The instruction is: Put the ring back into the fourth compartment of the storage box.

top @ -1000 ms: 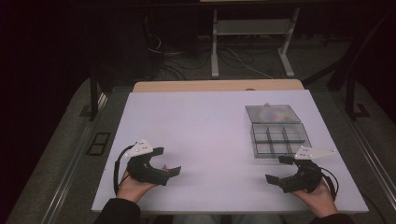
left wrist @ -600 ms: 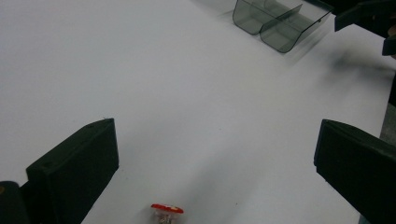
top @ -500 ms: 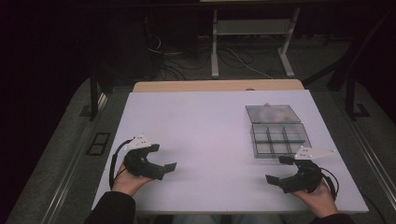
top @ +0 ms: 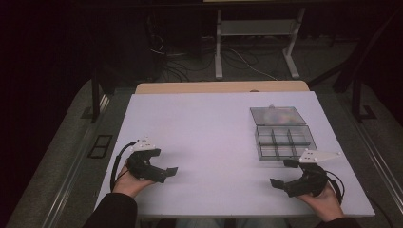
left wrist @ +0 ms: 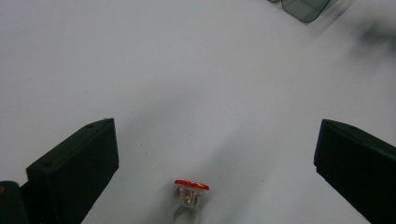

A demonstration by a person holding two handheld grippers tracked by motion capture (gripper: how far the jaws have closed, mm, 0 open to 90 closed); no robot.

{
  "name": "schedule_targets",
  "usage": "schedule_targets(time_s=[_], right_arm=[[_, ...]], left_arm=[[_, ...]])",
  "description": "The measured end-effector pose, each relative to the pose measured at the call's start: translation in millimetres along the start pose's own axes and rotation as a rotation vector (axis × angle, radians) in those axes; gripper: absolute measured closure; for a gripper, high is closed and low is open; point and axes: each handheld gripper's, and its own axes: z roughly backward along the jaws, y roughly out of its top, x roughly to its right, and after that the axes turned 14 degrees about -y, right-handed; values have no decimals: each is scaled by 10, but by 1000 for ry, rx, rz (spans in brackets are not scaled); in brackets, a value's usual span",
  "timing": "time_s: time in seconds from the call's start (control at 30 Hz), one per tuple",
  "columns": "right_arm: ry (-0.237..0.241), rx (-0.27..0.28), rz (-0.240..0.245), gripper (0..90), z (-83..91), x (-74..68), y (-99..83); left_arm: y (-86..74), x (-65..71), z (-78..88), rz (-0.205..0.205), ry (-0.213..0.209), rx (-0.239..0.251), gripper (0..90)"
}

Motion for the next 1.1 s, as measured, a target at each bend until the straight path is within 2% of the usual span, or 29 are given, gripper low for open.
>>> schedule_targets(time_s=[0.33,0.73,1.1], right_arm=[[1,-13,13,14,-18,-16,-6],[5,-18,14,14,-25,-21,-7],[4,-19,16,14,-26,-17,-9]], left_arm=[[-9,-51,-80,4,-1,-68,0],[-27,-91,-141,-13,-6,-186,3],[-63,-122,-143,-13,-11,-237,104]])
